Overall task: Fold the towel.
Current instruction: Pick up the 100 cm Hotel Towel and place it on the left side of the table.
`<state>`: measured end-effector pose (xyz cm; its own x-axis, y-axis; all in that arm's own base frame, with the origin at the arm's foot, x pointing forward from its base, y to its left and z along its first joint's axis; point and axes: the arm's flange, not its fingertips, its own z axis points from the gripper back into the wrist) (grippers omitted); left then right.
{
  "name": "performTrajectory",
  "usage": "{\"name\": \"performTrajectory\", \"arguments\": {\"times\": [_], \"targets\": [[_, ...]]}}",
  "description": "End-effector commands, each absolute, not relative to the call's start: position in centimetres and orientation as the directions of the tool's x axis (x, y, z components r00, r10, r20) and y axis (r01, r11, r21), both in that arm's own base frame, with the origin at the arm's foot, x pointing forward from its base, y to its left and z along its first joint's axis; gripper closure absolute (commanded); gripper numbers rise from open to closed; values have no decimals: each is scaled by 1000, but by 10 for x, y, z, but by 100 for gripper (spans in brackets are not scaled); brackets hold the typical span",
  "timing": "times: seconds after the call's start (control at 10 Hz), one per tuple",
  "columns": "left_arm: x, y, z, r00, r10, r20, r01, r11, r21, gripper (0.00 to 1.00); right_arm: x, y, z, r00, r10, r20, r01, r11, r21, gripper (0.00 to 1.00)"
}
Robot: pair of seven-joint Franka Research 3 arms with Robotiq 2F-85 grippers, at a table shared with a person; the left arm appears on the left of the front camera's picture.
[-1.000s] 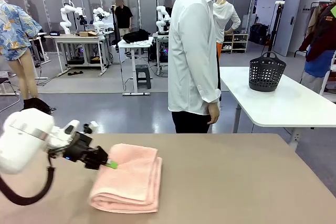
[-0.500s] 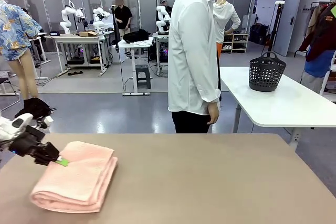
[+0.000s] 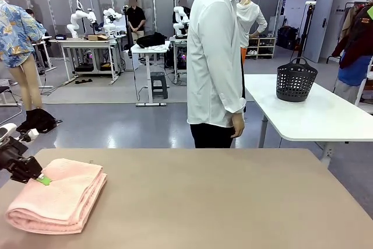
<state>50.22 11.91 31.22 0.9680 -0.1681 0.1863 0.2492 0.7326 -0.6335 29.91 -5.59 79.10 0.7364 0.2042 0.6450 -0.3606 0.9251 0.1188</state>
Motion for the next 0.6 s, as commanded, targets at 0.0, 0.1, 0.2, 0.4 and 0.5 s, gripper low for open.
{"name": "performTrajectory", "arguments": {"times": [0.0,0.1,0.2,0.4,0.5], "targets": [[505,133,318,975,-143,173,219,775,-593,93,299,-56,792,738,203,644,-358,926,117,0],[502,136,320,975,-132,180,214,789,-576,93,299,-56,792,738,203,644,-358,926,117,0],[502,133,322,970,-127,206,224,797,-561,93,299,-56,792,738,203,644,-358,926,117,0],[501,136,315,972,-145,184,229,760,-608,93,299,-56,792,738,203,644,-358,926,117,0],[501,136,315,972,-145,184,229,760,-608,93,299,-56,792,738,203,644,-358,926,117,0]]}}
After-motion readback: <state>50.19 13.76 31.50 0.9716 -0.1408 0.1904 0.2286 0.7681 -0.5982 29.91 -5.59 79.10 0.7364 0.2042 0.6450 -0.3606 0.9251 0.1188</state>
